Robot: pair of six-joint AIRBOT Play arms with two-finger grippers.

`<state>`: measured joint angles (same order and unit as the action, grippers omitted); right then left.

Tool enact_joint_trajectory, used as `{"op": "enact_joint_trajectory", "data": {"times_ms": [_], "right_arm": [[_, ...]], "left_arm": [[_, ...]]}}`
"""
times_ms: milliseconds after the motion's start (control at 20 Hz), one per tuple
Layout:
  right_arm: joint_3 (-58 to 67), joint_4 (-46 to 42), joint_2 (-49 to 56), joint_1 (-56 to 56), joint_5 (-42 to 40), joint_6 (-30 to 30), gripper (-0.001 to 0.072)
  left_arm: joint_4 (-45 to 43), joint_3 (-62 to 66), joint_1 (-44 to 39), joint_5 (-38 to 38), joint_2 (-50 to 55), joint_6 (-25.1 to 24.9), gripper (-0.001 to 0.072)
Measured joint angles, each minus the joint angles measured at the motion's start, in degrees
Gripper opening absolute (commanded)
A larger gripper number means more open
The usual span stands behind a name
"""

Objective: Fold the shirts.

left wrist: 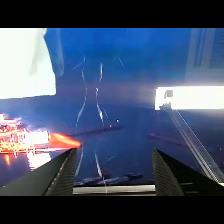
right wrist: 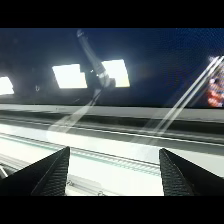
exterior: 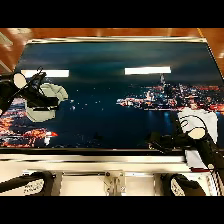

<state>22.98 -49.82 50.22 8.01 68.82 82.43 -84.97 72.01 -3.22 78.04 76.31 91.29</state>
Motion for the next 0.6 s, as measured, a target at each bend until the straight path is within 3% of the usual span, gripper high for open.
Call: {"op": "enact_joint_trajectory", "data": {"times_ms": [600], "right_arm": [[-0.1,1.3,0.0,0.0,-8.7,-0.8,0.0676]], "left_arm": [[0.0,0.0,0.0,0.0,0.4,0.0,0.0527]]}}
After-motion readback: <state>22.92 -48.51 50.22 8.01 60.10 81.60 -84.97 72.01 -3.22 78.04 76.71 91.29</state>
